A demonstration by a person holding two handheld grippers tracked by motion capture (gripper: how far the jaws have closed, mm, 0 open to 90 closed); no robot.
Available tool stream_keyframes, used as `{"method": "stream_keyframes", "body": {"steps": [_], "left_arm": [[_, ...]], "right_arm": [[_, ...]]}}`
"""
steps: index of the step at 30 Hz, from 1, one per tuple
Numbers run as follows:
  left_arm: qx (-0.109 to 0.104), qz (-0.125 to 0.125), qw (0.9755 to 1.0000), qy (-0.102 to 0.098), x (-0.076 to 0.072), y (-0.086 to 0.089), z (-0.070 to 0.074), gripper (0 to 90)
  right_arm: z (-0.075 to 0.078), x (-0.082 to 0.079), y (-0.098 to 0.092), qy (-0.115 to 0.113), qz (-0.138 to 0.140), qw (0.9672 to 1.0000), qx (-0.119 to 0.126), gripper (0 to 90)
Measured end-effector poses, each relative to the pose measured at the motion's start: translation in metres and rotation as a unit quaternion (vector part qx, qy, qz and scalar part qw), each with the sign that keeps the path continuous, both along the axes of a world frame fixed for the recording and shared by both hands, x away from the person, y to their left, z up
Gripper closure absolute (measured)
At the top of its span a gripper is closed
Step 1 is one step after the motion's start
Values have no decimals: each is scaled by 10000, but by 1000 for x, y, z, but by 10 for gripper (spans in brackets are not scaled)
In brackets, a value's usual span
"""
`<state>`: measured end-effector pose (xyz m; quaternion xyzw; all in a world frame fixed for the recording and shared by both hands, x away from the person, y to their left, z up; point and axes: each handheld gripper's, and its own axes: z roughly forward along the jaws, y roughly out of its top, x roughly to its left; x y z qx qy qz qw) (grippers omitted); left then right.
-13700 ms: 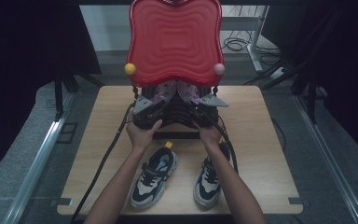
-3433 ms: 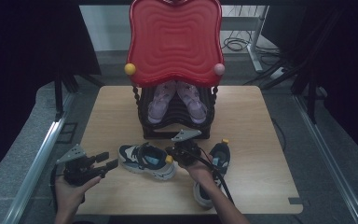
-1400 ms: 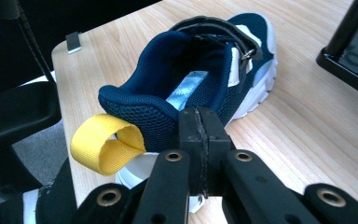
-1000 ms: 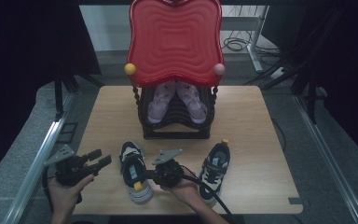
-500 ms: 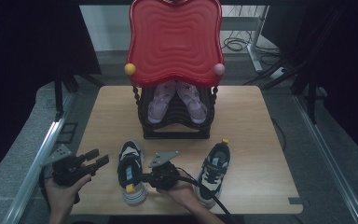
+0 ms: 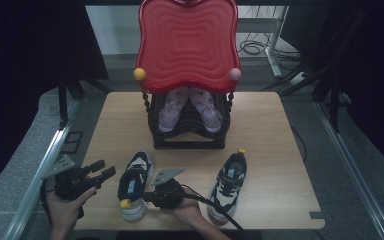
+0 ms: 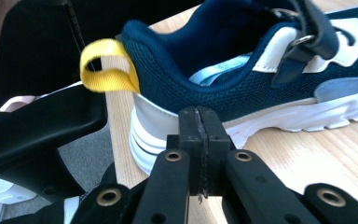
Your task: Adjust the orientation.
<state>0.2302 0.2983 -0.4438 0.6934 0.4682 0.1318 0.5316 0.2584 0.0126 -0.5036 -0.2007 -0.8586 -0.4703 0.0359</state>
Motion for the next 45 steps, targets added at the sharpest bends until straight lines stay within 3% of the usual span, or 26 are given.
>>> {"method": "stream_keyframes", "body": {"steps": [13, 24, 30, 37, 45], "left_arm": [[18, -6, 10000, -31, -2, 2, 2, 415], [-4, 52, 10000, -85, -5, 7, 5, 417], [2, 66, 9999, -85, -5, 7, 4, 417], [24, 91, 9999, -129, -7, 8, 6, 419], [96, 107, 9998, -124, -5, 7, 5, 419]], "right_arm": [[-6, -2, 16, -30, 42, 9999, 156, 889], [-8, -5, 40, -138, 107, 9997, 167, 889], [-8, -5, 42, -133, 142, 9996, 180, 889], [10, -11, 20, -353, 126, 9991, 188, 888], [32, -14, -40, -597, -273, 9975, 265, 888]]}}
